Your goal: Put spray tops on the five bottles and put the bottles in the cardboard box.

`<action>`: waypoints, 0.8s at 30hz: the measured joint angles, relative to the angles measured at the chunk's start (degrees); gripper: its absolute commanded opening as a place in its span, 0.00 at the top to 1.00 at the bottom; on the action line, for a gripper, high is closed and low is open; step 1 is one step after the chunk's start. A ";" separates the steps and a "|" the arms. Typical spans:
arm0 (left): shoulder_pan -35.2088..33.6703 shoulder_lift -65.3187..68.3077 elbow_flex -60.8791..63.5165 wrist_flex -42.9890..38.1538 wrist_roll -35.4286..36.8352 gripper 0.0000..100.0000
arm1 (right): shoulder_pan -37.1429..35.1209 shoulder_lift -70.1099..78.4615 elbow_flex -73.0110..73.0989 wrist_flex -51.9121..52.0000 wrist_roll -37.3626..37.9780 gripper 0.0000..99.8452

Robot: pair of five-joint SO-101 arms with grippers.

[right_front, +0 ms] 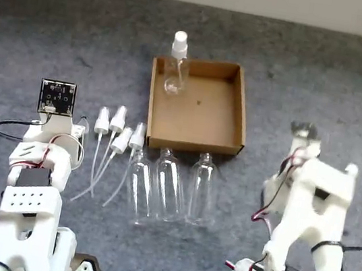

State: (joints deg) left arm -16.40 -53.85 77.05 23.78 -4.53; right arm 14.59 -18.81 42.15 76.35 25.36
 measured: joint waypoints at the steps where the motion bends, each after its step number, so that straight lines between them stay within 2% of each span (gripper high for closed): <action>1: 0.00 0.00 0.00 0.00 0.00 0.84 | 0.09 -0.18 1.14 -1.49 0.00 0.67; 4: 0.00 0.00 0.00 0.00 0.00 0.84 | 0.09 -0.62 2.37 -5.36 -0.26 0.69; 10: 0.00 0.00 0.00 0.00 0.00 0.84 | 0.00 3.34 3.34 -10.37 -0.26 0.90; 15: 0.00 0.00 0.00 0.00 0.00 0.84 | 0.79 12.04 1.76 -15.21 -0.26 0.92; 19: 0.00 0.00 0.00 0.00 0.00 0.84 | 3.43 20.48 -7.91 -15.38 1.49 0.92; 24: 0.00 0.00 0.00 0.00 0.00 0.84 | 7.12 33.05 -28.66 -9.85 4.04 0.97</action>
State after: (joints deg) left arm -16.40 -53.85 77.05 23.78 -4.53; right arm 21.71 14.24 13.49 66.51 29.41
